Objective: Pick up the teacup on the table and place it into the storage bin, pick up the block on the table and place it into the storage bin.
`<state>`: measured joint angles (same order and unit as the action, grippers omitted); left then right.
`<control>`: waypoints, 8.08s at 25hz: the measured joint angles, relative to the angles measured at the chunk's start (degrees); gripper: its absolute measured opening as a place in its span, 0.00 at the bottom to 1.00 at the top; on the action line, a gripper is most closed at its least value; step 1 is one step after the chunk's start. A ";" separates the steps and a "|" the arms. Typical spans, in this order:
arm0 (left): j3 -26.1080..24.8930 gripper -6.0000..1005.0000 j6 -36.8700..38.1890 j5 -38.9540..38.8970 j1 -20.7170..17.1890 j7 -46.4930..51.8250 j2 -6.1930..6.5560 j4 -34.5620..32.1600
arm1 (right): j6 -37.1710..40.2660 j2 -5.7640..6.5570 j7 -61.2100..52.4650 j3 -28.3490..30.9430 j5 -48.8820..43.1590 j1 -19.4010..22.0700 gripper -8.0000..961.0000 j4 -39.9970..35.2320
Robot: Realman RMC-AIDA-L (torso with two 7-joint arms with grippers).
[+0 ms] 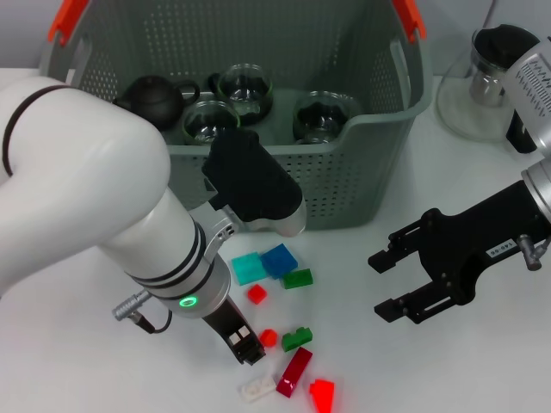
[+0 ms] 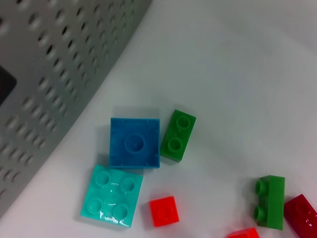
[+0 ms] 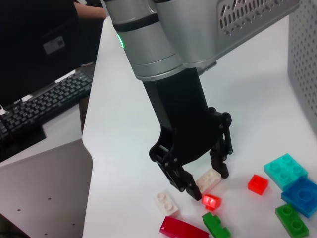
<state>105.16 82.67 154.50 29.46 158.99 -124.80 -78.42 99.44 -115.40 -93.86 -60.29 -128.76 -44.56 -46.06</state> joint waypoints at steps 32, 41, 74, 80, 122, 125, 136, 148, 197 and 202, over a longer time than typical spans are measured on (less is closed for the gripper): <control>-47.09 0.41 21.02 -15.22 7.51 -6.44 1.77 -27.37 | 0.15 -0.69 -0.06 0.14 0.48 -0.25 0.75 0.53; -52.50 0.41 3.53 -14.85 20.18 -9.64 8.04 -2.34 | 0.22 -1.15 -0.51 -0.11 0.37 -0.52 0.75 0.54; -49.20 0.94 24.81 -25.15 8.88 -19.29 2.79 -24.73 | -0.42 -1.49 -1.14 0.24 0.22 0.00 0.75 0.62; -34.16 0.95 28.52 -20.05 -1.04 -20.24 0.86 -32.74 | -1.04 -1.49 -1.27 0.27 0.22 0.06 0.75 0.62; 2.15 0.95 9.12 -4.85 -3.67 0.16 0.00 -11.41 | 0.57 0.49 0.95 1.17 -1.13 -1.55 0.75 0.00; 3.38 0.94 8.57 -4.65 -3.45 1.14 0.00 -11.20 | 0.05 0.51 0.97 1.14 -1.35 -1.67 0.75 0.00; 5.95 0.94 5.99 -1.64 -3.71 2.10 0.00 -10.26 | -1.38 0.35 1.63 1.16 -1.41 -1.68 0.75 0.14; 8.88 0.94 4.58 2.44 -3.36 2.14 -0.01 -8.86 | -2.33 0.19 2.39 1.55 -1.27 -1.39 0.75 0.00; 11.01 0.40 3.30 3.18 -2.77 1.99 0.00 -7.34 | -2.85 0.18 1.81 1.67 -1.05 -1.83 0.75 -0.09; 11.09 0.38 3.57 2.97 -2.75 1.77 0.00 -7.34 | -2.85 0.18 1.71 1.67 -1.05 -1.92 0.75 -0.09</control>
<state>116.25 86.24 157.47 26.72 160.76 -124.80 -85.76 96.59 -115.22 -92.15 -58.62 -129.81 -46.48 -46.15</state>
